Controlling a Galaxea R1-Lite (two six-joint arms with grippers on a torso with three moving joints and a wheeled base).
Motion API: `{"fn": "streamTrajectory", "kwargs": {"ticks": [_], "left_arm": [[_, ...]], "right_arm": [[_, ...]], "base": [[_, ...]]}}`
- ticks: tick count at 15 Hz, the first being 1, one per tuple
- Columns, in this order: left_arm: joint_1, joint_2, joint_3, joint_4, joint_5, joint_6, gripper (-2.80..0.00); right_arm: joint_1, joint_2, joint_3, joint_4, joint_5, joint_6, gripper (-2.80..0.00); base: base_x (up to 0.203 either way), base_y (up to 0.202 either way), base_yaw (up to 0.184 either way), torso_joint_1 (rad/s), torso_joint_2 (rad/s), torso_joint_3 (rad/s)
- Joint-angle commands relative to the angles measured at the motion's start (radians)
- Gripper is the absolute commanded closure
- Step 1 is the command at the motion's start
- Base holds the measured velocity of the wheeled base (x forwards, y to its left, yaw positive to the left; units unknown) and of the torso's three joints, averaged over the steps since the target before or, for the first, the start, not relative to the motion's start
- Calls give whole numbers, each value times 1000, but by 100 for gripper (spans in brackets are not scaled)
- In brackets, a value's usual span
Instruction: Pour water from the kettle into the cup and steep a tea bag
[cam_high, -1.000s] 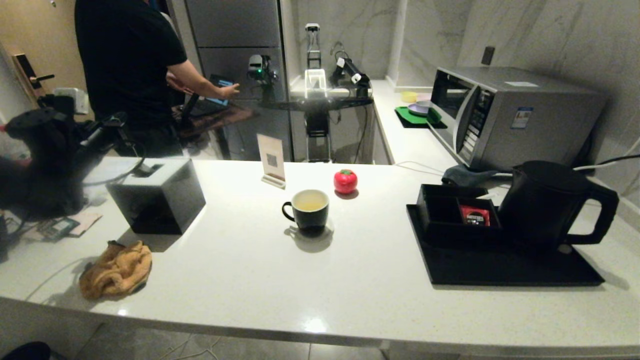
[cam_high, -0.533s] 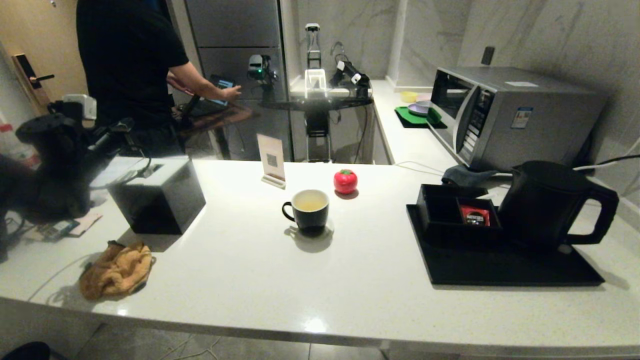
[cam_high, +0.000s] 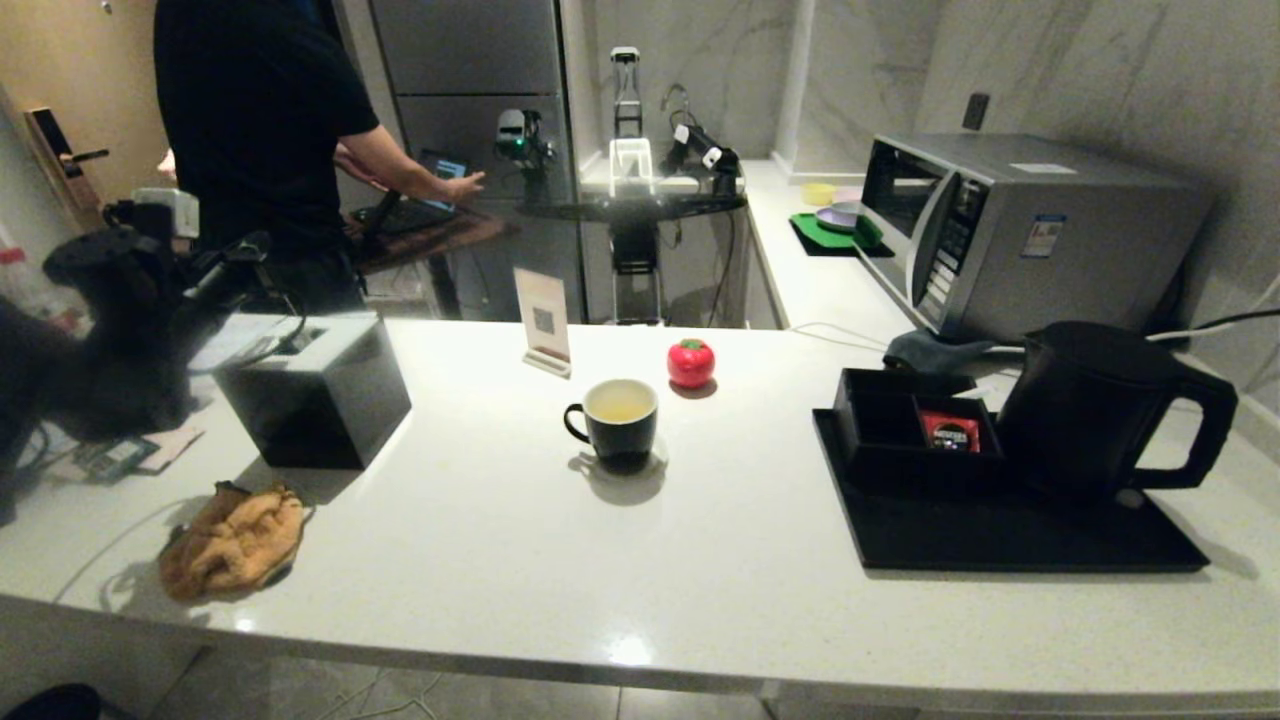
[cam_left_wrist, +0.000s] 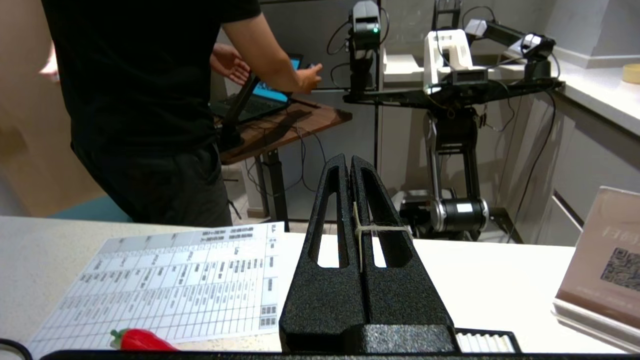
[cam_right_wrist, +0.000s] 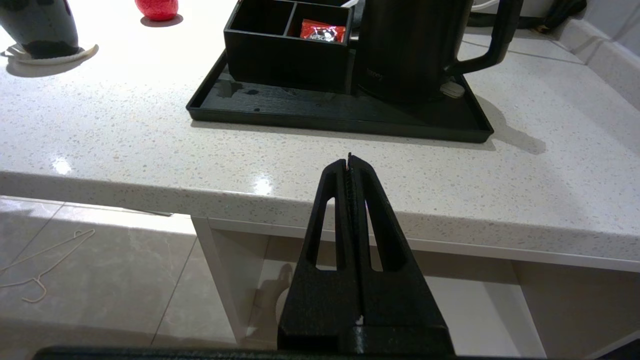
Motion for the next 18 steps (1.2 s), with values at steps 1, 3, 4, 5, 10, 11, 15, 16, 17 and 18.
{"fn": "streamTrajectory", "kwargs": {"ticks": [1, 3, 4, 5, 10, 11, 15, 16, 17, 18], "left_arm": [[-1, 14, -15, -6, -1, 0, 0], [-4, 14, -32, -6, -1, 0, 0], [-6, 14, -38, -6, -1, -2, 0], [-7, 14, -47, -6, -1, -2, 0], [-16, 14, -89, -4, 2, -2, 0], [-15, 14, -89, -4, 8, -2, 0], [-16, 20, -89, -5, 14, 0, 0], [-16, 19, -89, -6, 14, 0, 0], [-16, 18, -88, -6, 14, 0, 0], [-16, 18, -84, -8, 14, 0, 0]], "right_arm": [[0, 1, 0, 0, 0, -1, 0], [0, 1, 0, 0, 0, -1, 0], [0, 1, 0, 0, 0, -1, 0], [0, 1, 0, 0, 0, -1, 0], [0, 1, 1, 0, 0, -1, 0], [0, 1, 0, 0, 0, -1, 0], [0, 1, 0, 0, 0, -1, 0], [0, 1, 0, 0, 0, -1, 0], [0, 1, 1, 0, 0, -1, 0], [0, 1, 0, 0, 0, -1, 0]], "base": [[0, 0, 0, 0, 0, 0], [0, 0, 0, 0, 0, 0], [0, 0, 0, 0, 0, 0], [0, 0, 0, 0, 0, 0], [0, 0, 0, 0, 0, 0], [0, 0, 0, 0, 0, 0], [0, 0, 0, 0, 0, 0], [0, 0, 0, 0, 0, 0], [0, 0, 0, 0, 0, 0], [0, 0, 0, 0, 0, 0]]}}
